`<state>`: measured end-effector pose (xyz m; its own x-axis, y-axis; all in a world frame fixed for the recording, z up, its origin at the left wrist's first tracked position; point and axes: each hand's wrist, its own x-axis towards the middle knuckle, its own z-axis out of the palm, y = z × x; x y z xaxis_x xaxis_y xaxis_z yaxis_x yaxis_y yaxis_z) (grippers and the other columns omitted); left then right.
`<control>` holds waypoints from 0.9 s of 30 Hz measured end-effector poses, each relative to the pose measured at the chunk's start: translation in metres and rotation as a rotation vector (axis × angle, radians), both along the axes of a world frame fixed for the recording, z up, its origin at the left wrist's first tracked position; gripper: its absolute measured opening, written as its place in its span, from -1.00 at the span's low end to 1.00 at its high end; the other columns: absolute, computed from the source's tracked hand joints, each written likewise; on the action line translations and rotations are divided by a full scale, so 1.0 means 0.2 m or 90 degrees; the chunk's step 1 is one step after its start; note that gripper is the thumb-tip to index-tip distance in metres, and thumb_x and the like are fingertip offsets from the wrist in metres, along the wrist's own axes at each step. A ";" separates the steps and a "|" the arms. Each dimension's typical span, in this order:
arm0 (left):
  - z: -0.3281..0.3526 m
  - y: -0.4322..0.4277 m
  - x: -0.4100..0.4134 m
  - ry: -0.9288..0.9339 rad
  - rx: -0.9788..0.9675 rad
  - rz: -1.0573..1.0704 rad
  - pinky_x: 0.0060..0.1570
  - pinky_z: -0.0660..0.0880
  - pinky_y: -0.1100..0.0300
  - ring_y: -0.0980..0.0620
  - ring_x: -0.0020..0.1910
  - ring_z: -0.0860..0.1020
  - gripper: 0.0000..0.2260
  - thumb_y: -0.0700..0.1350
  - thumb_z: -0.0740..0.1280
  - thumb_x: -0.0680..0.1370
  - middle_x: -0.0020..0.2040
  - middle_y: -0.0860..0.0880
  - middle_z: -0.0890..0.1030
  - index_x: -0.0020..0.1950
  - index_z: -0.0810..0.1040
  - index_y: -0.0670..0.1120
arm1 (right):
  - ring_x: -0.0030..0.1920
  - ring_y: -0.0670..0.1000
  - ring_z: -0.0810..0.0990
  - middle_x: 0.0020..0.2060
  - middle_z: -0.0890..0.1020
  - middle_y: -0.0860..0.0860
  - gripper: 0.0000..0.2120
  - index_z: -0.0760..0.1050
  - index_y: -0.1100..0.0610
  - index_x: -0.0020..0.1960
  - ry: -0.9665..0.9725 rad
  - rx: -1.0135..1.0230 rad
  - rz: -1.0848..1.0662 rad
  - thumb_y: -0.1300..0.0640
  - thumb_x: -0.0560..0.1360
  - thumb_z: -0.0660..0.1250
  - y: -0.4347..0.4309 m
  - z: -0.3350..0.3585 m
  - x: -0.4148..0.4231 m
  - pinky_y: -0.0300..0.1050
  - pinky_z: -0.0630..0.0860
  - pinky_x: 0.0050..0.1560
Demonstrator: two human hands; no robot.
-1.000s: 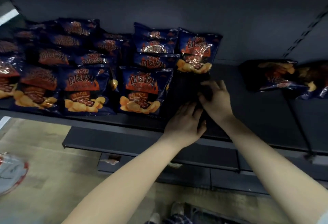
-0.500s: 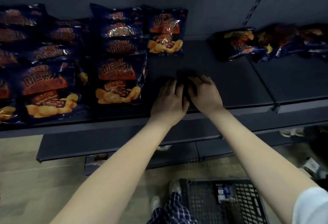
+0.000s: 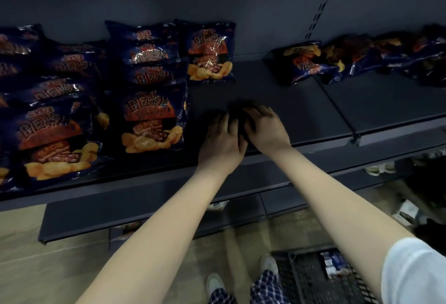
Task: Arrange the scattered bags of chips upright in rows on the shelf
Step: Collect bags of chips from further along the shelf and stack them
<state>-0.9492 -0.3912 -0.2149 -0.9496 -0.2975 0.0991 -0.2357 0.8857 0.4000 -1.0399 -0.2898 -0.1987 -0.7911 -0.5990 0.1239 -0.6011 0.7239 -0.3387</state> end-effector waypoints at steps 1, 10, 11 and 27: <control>0.00 0.00 0.00 0.002 -0.001 0.001 0.45 0.05 0.02 -0.14 0.49 0.06 -0.53 0.02 0.09 0.61 0.52 -0.15 0.13 0.48 0.19 -0.12 | 0.31 0.15 0.37 0.34 0.44 0.10 -0.62 0.40 0.11 0.38 -0.001 -0.007 0.002 0.11 0.57 0.16 0.00 0.00 0.00 -0.02 0.25 0.34; -0.01 0.00 -0.01 0.005 -0.008 0.007 0.43 0.05 0.04 -0.12 0.49 0.06 -0.54 0.01 0.09 0.61 0.51 -0.13 0.14 0.48 0.20 -0.10 | 0.35 0.14 0.33 0.37 0.41 0.09 -0.60 0.38 0.09 0.39 -0.014 -0.013 0.011 0.09 0.57 0.16 0.00 -0.02 -0.02 -0.04 0.19 0.37; -0.01 0.00 0.00 0.002 -0.014 0.002 0.44 0.03 0.05 -0.12 0.49 0.06 -0.54 0.02 0.10 0.60 0.51 -0.13 0.14 0.48 0.19 -0.10 | 0.37 0.14 0.32 0.38 0.40 0.08 -0.60 0.37 0.09 0.40 -0.016 -0.011 0.015 0.09 0.57 0.16 0.00 -0.01 -0.02 -0.04 0.18 0.37; 0.23 0.32 -0.66 0.108 -0.110 -0.032 0.39 0.18 -0.06 -0.13 0.44 0.22 -0.53 -0.05 0.22 0.55 0.45 -0.15 0.29 0.44 0.29 -0.12 | 0.31 0.23 0.38 0.27 0.48 0.18 -0.63 0.48 0.20 0.29 0.132 -0.046 0.123 0.17 0.50 0.29 0.43 0.26 -0.67 0.09 0.27 0.33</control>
<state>-1.0812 -0.3263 -0.1681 -0.9281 -0.2147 0.3041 -0.1314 0.9533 0.2719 -1.1744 -0.2041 -0.1469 -0.6166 -0.7198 0.3189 -0.7872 0.5675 -0.2414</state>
